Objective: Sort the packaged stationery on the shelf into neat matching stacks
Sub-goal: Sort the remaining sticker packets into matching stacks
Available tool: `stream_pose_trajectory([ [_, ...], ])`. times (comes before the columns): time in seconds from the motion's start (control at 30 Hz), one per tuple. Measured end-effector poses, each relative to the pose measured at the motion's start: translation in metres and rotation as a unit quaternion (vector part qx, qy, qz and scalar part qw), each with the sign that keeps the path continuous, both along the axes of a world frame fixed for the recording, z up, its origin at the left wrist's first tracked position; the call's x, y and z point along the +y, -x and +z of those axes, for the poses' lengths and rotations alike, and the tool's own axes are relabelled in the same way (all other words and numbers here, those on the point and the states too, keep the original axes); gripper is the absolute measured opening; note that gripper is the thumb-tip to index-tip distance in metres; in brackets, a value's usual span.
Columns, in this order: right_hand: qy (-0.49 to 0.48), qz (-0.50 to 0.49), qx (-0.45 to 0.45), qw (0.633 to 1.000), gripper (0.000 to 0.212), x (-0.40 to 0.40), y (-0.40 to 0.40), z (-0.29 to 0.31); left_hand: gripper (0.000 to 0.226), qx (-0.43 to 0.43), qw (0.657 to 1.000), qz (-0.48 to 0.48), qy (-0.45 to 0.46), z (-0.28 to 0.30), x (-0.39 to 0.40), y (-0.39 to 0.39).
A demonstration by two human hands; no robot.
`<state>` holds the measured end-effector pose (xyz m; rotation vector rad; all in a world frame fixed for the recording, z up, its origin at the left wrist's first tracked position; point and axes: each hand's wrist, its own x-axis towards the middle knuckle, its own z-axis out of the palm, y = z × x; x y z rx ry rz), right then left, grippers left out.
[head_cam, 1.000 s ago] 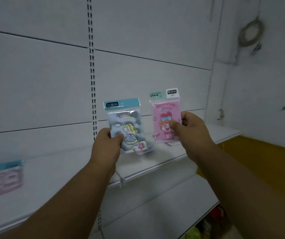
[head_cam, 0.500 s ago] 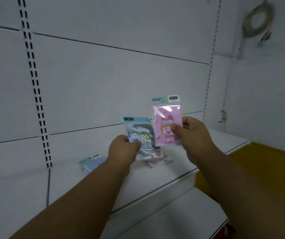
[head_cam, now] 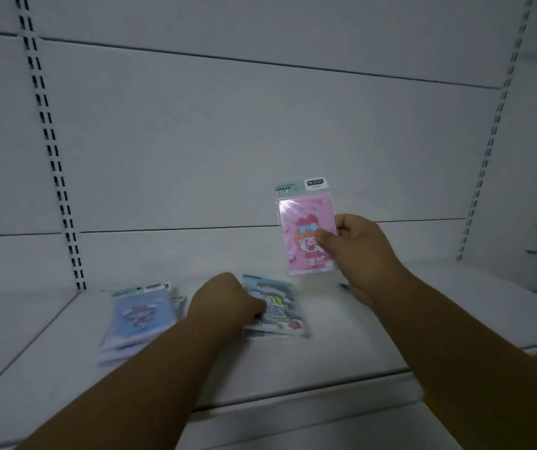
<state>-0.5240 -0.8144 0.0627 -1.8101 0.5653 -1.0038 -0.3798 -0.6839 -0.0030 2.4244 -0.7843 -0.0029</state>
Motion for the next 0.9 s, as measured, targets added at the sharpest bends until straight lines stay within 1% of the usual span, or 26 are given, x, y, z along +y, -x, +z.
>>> stream_pose_trajectory([
  [0.07, -0.005, 0.027, 0.003, 1.000, 0.002, -0.008, -0.003, -0.004, 0.039, -0.046, 0.998, 0.021, -0.029, 0.000, -0.001, 0.004],
  [0.1, -0.011, 0.037, 0.004, 0.999, 0.003, -0.011, -0.004, -0.006, 0.041, -0.062, 0.997, 0.024, -0.047, -0.001, -0.003, 0.007],
  [0.2, -0.024, 0.053, 0.011, 0.998, 0.005, -0.018, -0.004, -0.011, 0.040, -0.104, 0.991, 0.027, -0.079, 0.003, -0.010, 0.009],
  [0.23, -0.024, 0.056, 0.013, 0.998, 0.006, -0.020, -0.003, -0.010, 0.036, -0.121, 0.989, 0.025, -0.078, 0.007, -0.013, 0.007],
  [0.3, -0.021, 0.053, 0.013, 0.998, 0.006, -0.026, 0.000, -0.008, 0.028, -0.146, 0.989, 0.014, -0.031, 0.018, -0.019, 0.005],
  [0.33, -0.018, 0.051, 0.016, 0.998, 0.007, -0.028, 0.001, -0.007, 0.028, -0.127, 0.991, -0.007, 0.027, 0.026, -0.023, 0.005],
  [0.37, -0.015, 0.052, 0.022, 0.998, 0.009, -0.028, 0.003, -0.006, 0.030, -0.068, 0.990, -0.039, 0.113, 0.034, -0.027, 0.005],
  [0.4, -0.012, 0.059, 0.031, 0.998, 0.011, -0.028, 0.004, -0.004, 0.033, 0.021, 0.976, -0.072, 0.206, 0.044, -0.031, 0.006],
  [0.43, -0.009, 0.068, 0.039, 0.997, 0.012, -0.025, 0.005, -0.003, 0.035, 0.109, 0.949, -0.095, 0.279, 0.055, -0.035, 0.006],
  [0.47, -0.004, 0.072, 0.045, 0.996, 0.012, -0.023, 0.006, -0.002, 0.036, 0.170, 0.926, -0.109, 0.319, 0.064, -0.038, 0.005],
  [0.5, 0.007, 0.069, 0.048, 0.996, 0.011, -0.021, 0.008, -0.001, 0.034, 0.200, 0.914, -0.119, 0.332, 0.072, -0.040, 0.004],
  [0.57, 0.028, 0.057, 0.046, 0.997, 0.010, -0.019, 0.013, 0.001, 0.029, 0.205, 0.907, -0.140, 0.339, 0.081, -0.045, 0.000],
  [0.63, -0.004, 0.066, 0.050, 0.997, 0.011, -0.016, 0.015, 0.003, 0.023, 0.190, 0.909, -0.150, 0.340, 0.084, -0.049, -0.003],
  [0.73, -0.082, 0.091, 0.095, 0.988, 0.006, -0.002, 0.005, 0.000, 0.020, 0.150, 0.928, -0.136, 0.313, 0.081, -0.036, -0.014],
  [0.83, -0.129, 0.124, 0.122, 0.976, 0.014, 0.026, -0.019, -0.004, 0.021, 0.129, 0.947, -0.114, 0.272, 0.082, -0.002, -0.040],
  [0.9, -0.130, 0.147, 0.147, 0.970, 0.018, 0.049, -0.038, -0.006, 0.021, 0.116, 0.957, -0.100, 0.246, 0.081, 0.028, -0.060],
])
